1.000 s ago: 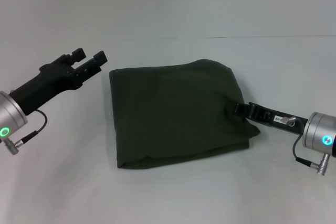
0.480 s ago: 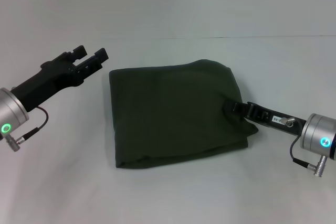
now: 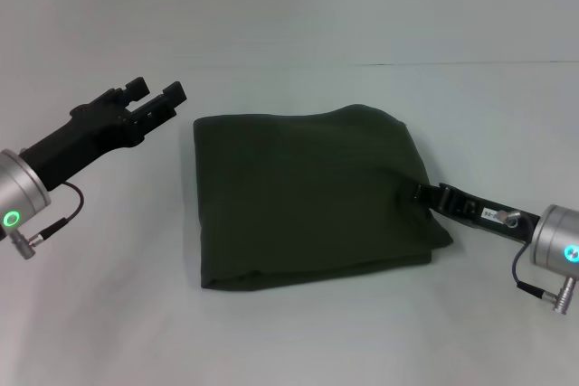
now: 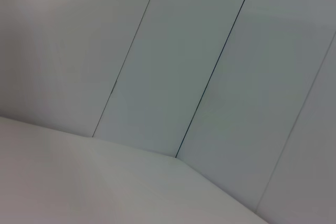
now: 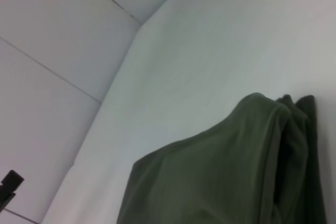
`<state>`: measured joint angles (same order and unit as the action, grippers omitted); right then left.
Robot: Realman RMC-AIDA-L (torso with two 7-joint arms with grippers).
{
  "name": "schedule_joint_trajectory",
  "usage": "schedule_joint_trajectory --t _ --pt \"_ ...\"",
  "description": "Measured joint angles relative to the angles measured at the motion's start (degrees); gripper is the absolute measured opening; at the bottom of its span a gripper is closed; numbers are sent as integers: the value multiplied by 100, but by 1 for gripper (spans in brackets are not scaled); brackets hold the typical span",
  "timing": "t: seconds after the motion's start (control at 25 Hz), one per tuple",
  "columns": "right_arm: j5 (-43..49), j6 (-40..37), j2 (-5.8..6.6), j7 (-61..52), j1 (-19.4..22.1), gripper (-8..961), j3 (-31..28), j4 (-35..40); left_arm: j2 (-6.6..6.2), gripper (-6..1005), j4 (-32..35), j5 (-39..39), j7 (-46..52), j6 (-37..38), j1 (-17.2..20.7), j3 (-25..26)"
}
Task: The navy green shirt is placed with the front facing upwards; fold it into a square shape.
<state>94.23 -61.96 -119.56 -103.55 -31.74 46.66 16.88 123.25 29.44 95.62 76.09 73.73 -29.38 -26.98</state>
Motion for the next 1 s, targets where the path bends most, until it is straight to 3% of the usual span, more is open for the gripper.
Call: schedule_joint_trajectory --t 1.0 --pt "-5 -212 23 19 309 70 9 50 -7 753 0 -9 97 -23 -67 -149"
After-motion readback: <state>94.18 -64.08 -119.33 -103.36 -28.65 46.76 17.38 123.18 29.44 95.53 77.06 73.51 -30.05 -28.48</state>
